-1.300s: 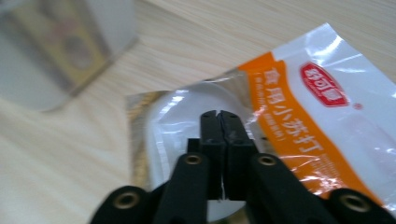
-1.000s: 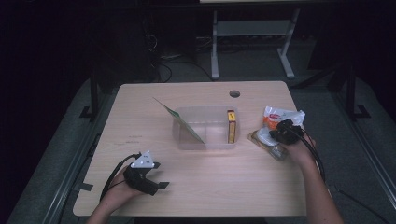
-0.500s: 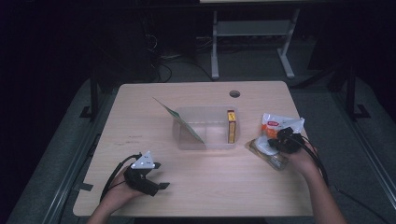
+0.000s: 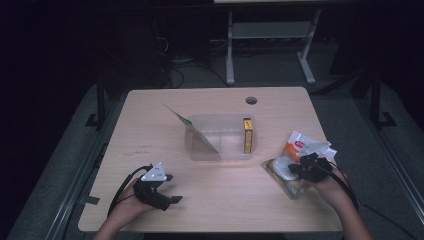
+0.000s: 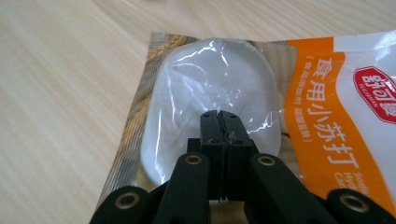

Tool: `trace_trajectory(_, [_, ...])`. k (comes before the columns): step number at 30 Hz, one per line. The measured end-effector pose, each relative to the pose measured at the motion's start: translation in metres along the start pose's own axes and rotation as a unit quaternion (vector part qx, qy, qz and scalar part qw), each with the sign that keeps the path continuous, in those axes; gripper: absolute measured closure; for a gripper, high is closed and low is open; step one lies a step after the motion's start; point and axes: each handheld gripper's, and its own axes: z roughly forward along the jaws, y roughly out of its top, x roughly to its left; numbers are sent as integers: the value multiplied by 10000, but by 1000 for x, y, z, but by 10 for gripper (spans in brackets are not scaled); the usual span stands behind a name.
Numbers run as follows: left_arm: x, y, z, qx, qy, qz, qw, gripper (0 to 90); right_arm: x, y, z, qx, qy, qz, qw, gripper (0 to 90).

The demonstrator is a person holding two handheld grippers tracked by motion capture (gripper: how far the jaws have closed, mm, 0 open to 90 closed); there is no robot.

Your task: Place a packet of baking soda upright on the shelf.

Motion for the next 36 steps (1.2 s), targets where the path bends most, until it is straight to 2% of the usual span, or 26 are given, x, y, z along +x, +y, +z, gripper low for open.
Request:
trace_trajectory(5, [0, 1, 1, 60, -21, 69, 10000, 174, -1, -4, 1, 10, 107, -76, 9999, 898])
trace_trajectory(6, [-2, 1, 2, 5, -28, 12, 10000, 175, -1, -3, 1, 21, 110, -120, 9999, 898])
trace_trajectory(8, [-2, 2, 1, 12, -38, 34, 10000, 175, 2, -2, 1, 33, 131, -130, 9998, 899])
trace_trajectory(11, [-2, 2, 2, 0, -43, 30, 10000, 175, 8, -2, 1, 38, 392, -147, 9991, 899])
trace_trajectory(17, [-4, 2, 3, 32, -82, 98, 9999, 174, 26, 6, 8, 1, 718, -459, 9964, 899])
trace_trajectory(21, [-6, 3, 4, 32, -107, 85, 9999, 174, 36, 12, 14, -83, 958, -681, 9930, 899])
trace_trajectory(30, [-6, 4, 5, 8, -148, 99, 9998, 174, 57, 21, 22, -165, 1485, -1070, 9830, 900])
trace_trajectory(33, [-7, 5, 4, -8, -169, 108, 9998, 174, 70, 27, 26, -161, 1622, -1155, 9798, 899])
trace_trajectory(35, [-8, 6, 4, -29, -183, 94, 9998, 173, 79, 32, 30, -170, 1656, -1359, 9766, 899])
trace_trajectory(36, [-8, 6, 4, -38, -191, 94, 9998, 173, 85, 34, 31, -156, 1694, -1311, 9767, 899])
